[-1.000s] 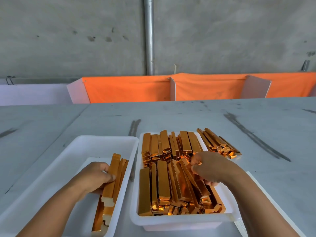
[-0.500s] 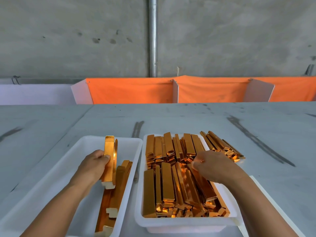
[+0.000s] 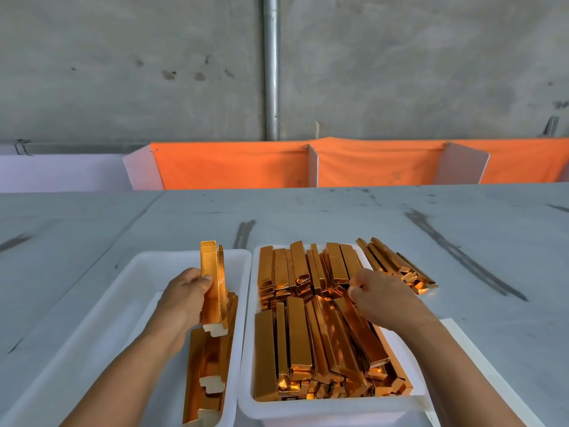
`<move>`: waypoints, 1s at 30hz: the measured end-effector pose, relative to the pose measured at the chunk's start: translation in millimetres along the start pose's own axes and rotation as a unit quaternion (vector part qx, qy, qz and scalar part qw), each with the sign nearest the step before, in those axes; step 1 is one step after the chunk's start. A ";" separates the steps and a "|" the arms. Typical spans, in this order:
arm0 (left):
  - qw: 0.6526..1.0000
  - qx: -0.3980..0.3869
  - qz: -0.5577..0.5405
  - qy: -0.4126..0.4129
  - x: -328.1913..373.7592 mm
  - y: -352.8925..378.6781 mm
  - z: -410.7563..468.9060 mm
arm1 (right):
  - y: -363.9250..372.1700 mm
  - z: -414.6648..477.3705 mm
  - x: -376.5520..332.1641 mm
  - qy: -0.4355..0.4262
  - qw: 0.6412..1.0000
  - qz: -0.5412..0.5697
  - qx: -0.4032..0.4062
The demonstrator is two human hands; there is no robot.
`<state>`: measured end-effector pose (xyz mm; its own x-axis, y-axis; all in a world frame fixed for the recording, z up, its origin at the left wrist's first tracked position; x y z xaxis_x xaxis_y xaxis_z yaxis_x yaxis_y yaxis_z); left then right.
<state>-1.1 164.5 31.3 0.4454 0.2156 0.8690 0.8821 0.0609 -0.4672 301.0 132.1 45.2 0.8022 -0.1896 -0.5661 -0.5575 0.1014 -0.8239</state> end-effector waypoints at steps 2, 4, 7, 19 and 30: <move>0.999 -0.007 -0.031 0.010 5.9 -3.4 -0.8 | -0.8 2.1 -0.5 -0.002 1.000 0.008 0.003; 0.997 -0.016 -0.072 0.031 16.8 -5.3 -3.3 | -2.9 4.6 -2.4 -0.005 1.000 0.014 0.012; 0.992 -0.024 -0.099 0.070 39.4 -1.1 -8.2 | -7.6 9.1 -10.9 -0.026 0.998 0.038 0.040; 0.971 -0.106 0.040 0.209 74.0 70.3 -2.8 | -2.7 19.4 -61.8 -0.123 0.858 0.499 -0.007; 0.924 -0.033 0.175 0.338 59.5 74.9 -2.1 | 14.2 25.5 -49.9 -0.119 0.798 0.587 -0.062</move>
<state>91.8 179.9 48.4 0.6791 -0.4492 0.5806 0.6641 0.0390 -0.7467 258.5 167.9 61.1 -0.2802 0.1572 -0.9470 -0.9598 -0.0267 0.2795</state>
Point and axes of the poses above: each hand's wrist, its own z-axis towards the middle knuckle, its own y-axis out of the palm, x = y × z, the point moved 4 cm from there along z, towards the middle knuckle, and after that the axes turned 13 degrees about z, right-handed, at the moved point
